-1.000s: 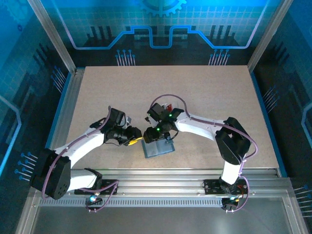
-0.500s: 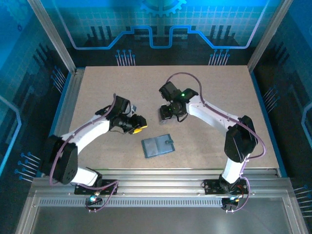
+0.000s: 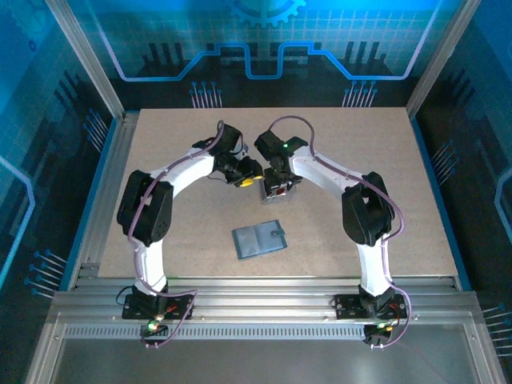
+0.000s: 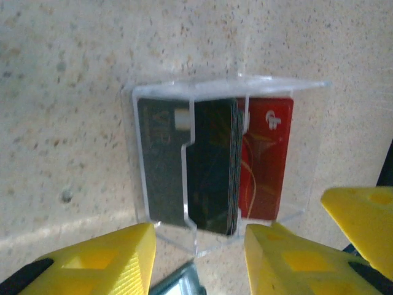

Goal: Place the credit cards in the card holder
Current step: Flip over the card slot in the card holder, then pick up the credit card from the storage box.

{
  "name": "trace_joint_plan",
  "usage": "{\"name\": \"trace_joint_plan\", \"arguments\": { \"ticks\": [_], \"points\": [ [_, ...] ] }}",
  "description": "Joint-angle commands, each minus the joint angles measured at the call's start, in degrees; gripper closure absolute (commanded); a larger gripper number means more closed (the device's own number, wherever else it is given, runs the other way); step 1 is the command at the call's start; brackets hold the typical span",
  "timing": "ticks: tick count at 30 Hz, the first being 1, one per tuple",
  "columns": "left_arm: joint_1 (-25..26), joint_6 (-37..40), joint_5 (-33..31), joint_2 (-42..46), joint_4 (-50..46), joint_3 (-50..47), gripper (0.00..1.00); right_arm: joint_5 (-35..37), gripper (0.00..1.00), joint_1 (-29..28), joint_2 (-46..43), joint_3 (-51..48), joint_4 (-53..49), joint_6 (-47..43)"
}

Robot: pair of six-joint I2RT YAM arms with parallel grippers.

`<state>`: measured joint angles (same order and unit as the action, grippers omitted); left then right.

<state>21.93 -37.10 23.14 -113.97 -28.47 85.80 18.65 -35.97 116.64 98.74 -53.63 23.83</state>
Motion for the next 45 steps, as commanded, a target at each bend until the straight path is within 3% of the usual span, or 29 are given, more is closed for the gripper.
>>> {"name": "trace_joint_plan", "arguments": {
  "ticks": [1, 16, 26, 45],
  "points": [
    [0.4, 0.4, 0.2, -3.9, -3.3, 3.8, 0.57, -0.2, 0.47, 1.2, 1.8, 2.4, -1.2, -1.0],
    [1.5, 1.7, 0.3, -10.9, -6.0, 8.2, 0.61, -2.6, 0.49, 2.3, 5.6, 4.9, 1.4, -0.4],
    [1.6, 1.4, -0.6, -10.9, -4.8, 5.0, 0.62, -1.2, 0.50, 2.5, 8.8, 7.1, 1.9, -0.2],
    [1.6, 1.5, -0.8, -11.4, -4.1, 3.2, 0.64, 1.2, 0.62, 2.7, 10.4, 9.1, 0.9, -1.1]
  ]
}}
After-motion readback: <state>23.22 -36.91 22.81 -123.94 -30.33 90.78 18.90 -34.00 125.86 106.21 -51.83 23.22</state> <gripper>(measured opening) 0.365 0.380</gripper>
